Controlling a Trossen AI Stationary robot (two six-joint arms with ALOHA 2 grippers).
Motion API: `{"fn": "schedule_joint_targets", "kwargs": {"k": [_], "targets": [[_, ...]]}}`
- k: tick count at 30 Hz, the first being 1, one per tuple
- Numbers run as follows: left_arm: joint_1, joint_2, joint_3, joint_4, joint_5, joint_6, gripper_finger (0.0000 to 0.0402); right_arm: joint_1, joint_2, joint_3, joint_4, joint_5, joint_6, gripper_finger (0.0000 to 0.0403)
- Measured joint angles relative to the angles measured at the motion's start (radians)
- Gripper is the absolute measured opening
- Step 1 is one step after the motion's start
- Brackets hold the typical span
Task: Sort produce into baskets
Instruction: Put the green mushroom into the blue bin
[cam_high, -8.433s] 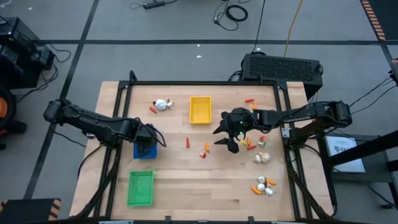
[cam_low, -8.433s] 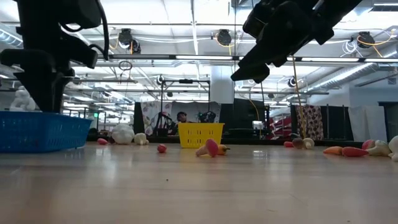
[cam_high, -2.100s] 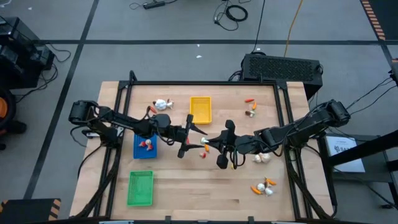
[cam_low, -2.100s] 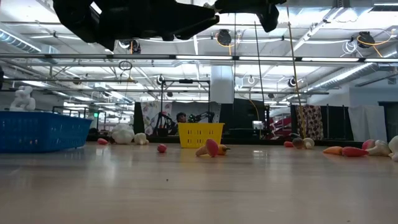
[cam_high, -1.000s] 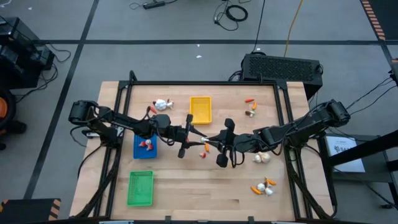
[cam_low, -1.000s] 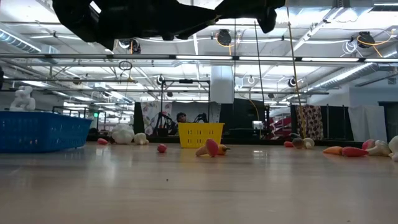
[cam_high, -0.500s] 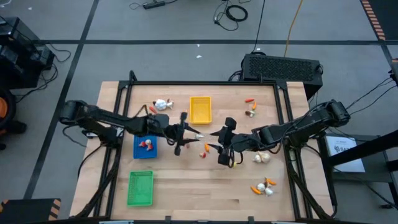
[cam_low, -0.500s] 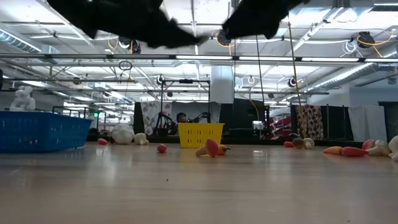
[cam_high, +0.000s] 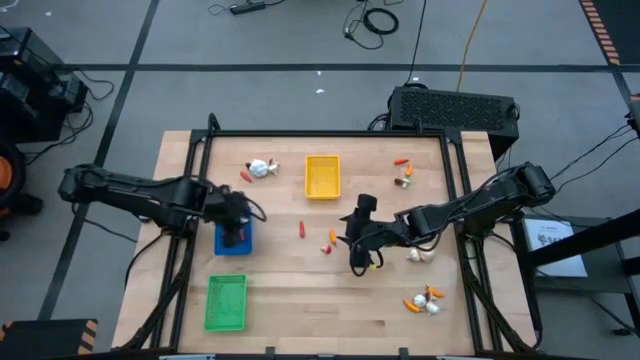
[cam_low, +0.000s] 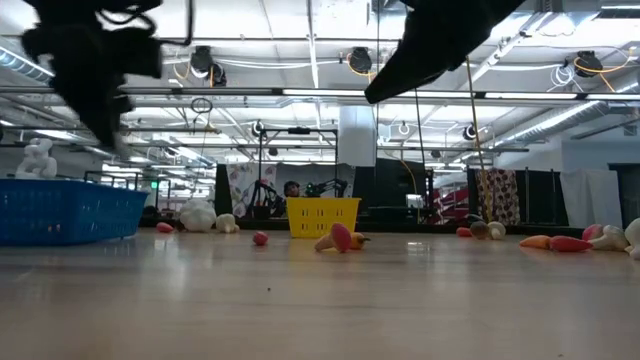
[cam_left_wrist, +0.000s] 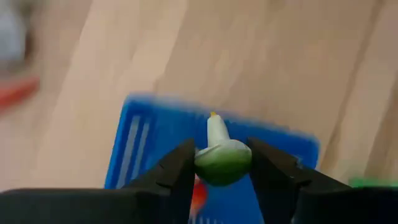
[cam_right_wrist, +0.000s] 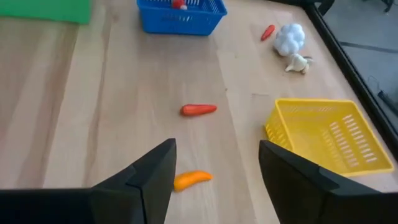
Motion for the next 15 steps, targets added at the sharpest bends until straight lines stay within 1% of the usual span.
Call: {"fn": "schedule_joint_targets", "kwargs": {"k": [2, 5, 15], "targets": [[-0.005, -0.005, 0.0, -0.054, -0.039, -0.056, 0.0141, -0.001, 0.0, 0.0, 0.007, 0.0, -0.024, 0.0219], [-0.005, -0.002, 0.0, -0.065, -0.078, -0.08, 0.0141, -0.006, -0.001, 0.0, 0.018, 0.0, -0.04, 0.0219], [-0.006, 0.007, 0.0, -0.076, -0.079, -0.076, 0.0141, -0.006, -0.004, 0.0, -0.037, 0.0, 0.018, 0.0219]]}}
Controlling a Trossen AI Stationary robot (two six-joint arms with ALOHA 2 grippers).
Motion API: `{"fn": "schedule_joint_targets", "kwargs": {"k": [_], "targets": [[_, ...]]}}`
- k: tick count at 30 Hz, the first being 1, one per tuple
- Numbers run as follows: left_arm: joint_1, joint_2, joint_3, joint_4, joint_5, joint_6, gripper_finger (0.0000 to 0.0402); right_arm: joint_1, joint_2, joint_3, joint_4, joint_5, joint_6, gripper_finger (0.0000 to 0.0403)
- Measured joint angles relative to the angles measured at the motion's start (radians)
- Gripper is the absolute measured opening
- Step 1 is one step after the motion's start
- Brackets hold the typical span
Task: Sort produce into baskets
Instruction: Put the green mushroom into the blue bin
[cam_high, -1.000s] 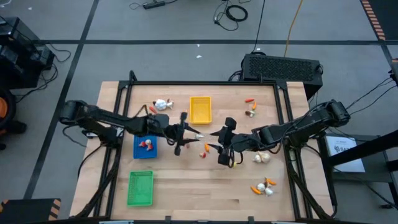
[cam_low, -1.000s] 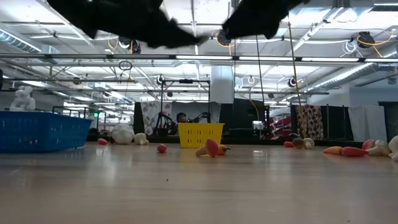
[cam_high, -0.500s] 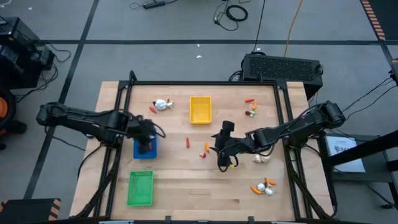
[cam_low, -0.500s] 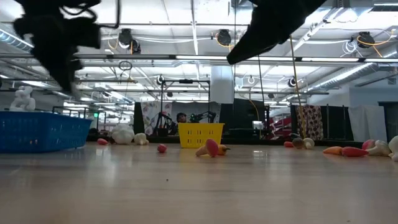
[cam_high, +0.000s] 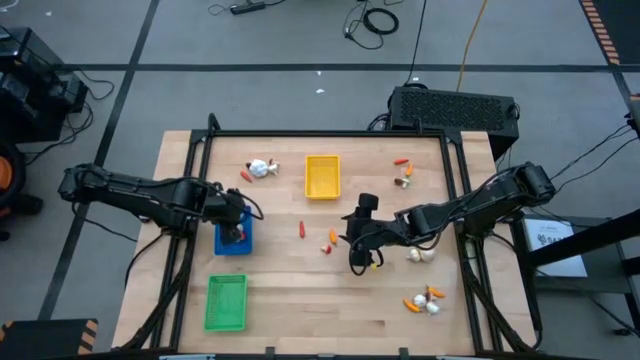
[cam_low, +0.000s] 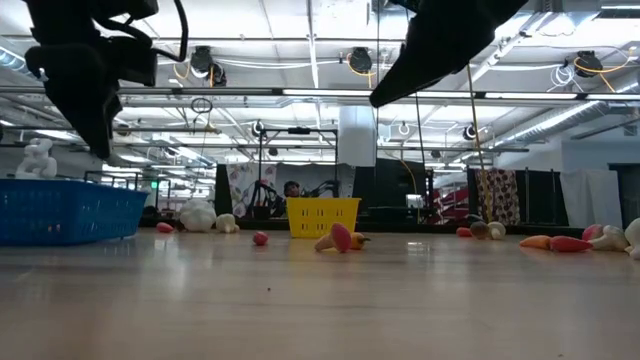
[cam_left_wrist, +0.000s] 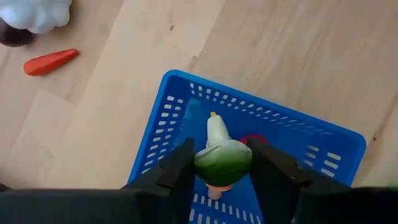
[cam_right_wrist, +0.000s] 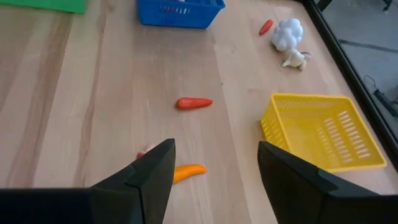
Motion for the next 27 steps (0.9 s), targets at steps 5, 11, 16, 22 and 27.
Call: {"fn": "schedule_joint_targets", "kwargs": {"k": [5, 11, 16, 22, 27], "targets": [[0.0, 0.006, 0.0, -0.048, 0.0, -0.001, 0.0141, 0.0, 0.0, 0.0, -0.008, 0.0, 0.009, 0.0219], [0.0, 0.005, 0.0, -0.074, 0.0, -0.007, 0.0141, 0.0, 0.0, 0.0, -0.009, 0.0, 0.01, 0.0219], [0.0, 0.005, 0.0, -0.075, 0.001, -0.008, 0.0151, 0.0, 0.0, 0.0, -0.009, 0.0, 0.008, 0.0219], [0.0, 0.006, 0.0, -0.075, 0.003, -0.01, 0.0202, 0.0, 0.0, 0.0, -0.009, 0.0, 0.001, 0.0219], [0.0, 0.005, 0.0, -0.065, -0.019, -0.006, 0.0222, 0.0, 0.0, 0.0, -0.009, 0.0, 0.0, 0.0219]]}}
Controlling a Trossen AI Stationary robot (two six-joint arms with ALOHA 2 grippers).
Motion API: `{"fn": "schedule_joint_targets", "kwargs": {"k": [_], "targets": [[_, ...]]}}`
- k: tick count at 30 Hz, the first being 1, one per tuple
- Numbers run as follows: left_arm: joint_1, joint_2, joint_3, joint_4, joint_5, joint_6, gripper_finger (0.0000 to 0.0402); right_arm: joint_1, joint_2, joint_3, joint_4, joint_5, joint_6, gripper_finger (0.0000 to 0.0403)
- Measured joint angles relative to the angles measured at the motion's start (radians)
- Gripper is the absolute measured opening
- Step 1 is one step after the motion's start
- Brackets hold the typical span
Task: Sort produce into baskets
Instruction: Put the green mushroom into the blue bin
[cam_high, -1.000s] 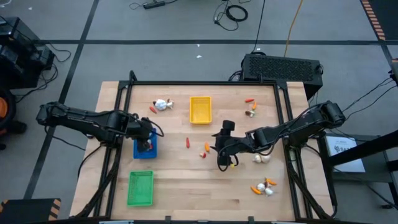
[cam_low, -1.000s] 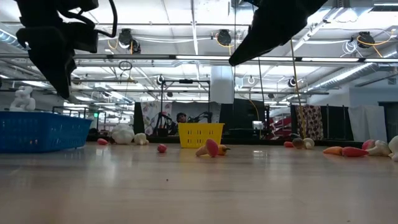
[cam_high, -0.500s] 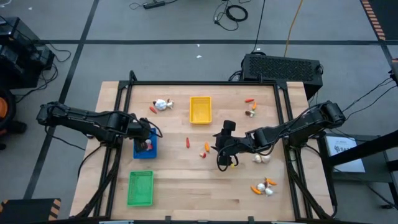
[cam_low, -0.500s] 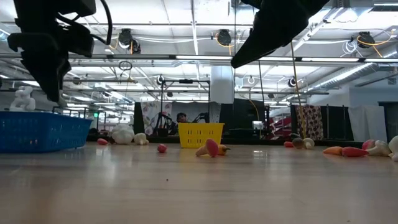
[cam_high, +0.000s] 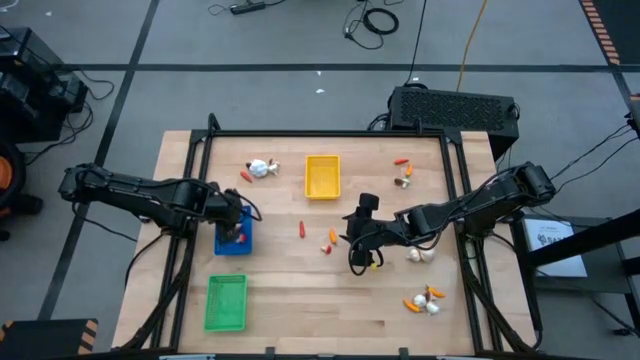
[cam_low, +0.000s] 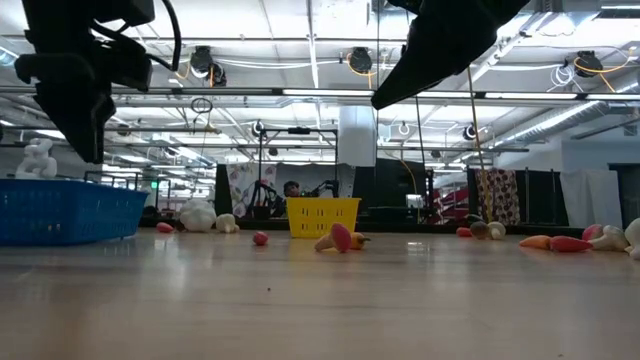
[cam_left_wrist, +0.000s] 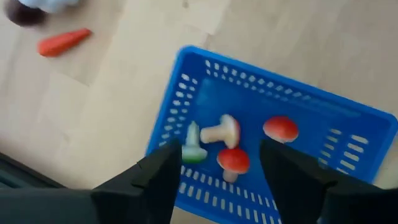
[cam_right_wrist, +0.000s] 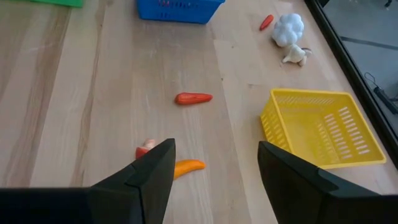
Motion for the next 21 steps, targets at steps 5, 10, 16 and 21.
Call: {"fn": "schedule_joint_targets", "kwargs": {"k": [5, 10, 16, 21], "targets": [[0.0, 0.0, -0.001, 0.027, -0.074, 0.0, 0.0224, -0.011, -0.005, 0.0, -0.008, 0.037, 0.001, 0.0219], [-0.001, 0.0, -0.001, 0.243, -0.103, 0.077, 0.0224, -0.012, -0.052, 0.0, -0.058, 0.193, 0.022, 0.0219], [-0.013, 0.01, -0.001, 0.609, -0.11, 0.315, 0.0224, -0.042, -0.131, 0.0, -0.172, 0.244, 0.138, 0.0219], [-0.013, 0.055, -0.067, 0.944, -0.113, 0.53, 0.0224, -0.139, -0.181, 0.001, -0.403, 0.183, 0.352, 0.0219]]}}
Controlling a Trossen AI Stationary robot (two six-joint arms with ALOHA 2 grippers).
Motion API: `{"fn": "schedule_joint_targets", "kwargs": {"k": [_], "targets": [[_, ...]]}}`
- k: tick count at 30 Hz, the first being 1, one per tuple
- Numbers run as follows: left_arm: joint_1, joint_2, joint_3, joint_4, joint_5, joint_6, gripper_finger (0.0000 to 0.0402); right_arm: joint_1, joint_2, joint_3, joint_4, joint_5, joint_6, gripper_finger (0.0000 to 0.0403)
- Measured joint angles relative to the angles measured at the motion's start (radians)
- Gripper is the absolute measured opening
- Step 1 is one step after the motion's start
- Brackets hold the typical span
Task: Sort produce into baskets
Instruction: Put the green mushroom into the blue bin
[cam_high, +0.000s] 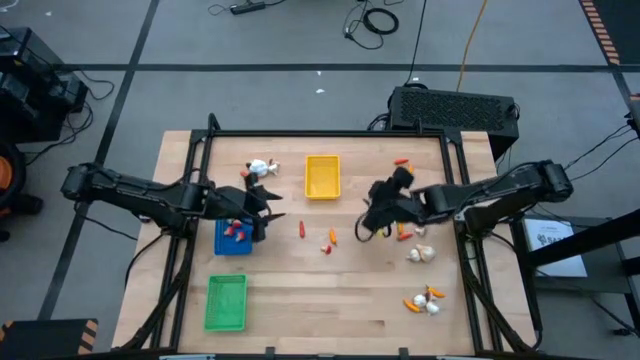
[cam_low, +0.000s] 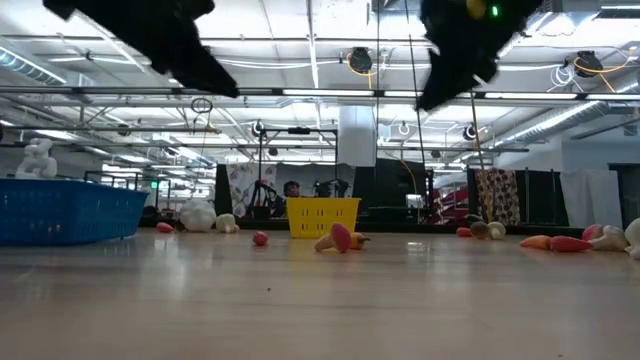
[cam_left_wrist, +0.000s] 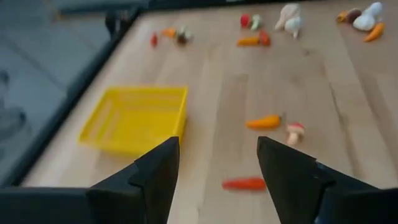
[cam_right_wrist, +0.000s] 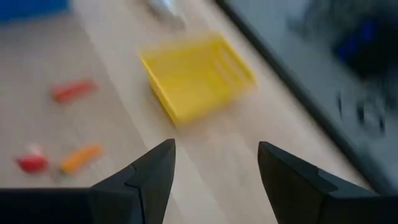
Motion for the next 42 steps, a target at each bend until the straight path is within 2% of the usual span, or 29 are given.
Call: {"fn": "schedule_joint_targets", "kwargs": {"k": [4, 7, 10, 15, 20, 30, 42], "targets": [[0.008, 0.038, -0.105, 0.325, 0.0, 0.138, 0.0224, -0.143, -0.006, 0.0, -0.205, -0.119, 0.152, 0.0219], [0.028, 0.071, -0.178, 0.642, 0.01, 0.215, 0.0224, -0.261, 0.008, -0.001, -0.263, -0.182, 0.164, 0.0219], [0.049, 0.091, -0.204, 0.766, 0.033, 0.259, 0.0224, -0.379, 0.032, -0.001, -0.266, -0.274, 0.148, 0.0219], [0.071, 0.091, -0.205, 0.726, 0.11, 0.23, 0.0224, -0.543, 0.092, -0.001, -0.259, -0.34, 0.136, 0.022], [0.07, 0.091, -0.205, 0.701, 0.119, 0.23, 0.0224, -0.646, 0.138, -0.001, -0.27, -0.427, 0.116, 0.022], [0.068, 0.091, -0.205, 0.616, 0.119, 0.178, 0.0224, -0.732, 0.207, -0.002, -0.332, -0.521, -0.056, 0.022], [0.065, 0.091, -0.205, 0.603, 0.157, 0.124, 0.0224, -0.789, 0.293, -0.037, -0.314, -0.523, -0.207, 0.0219]]}}
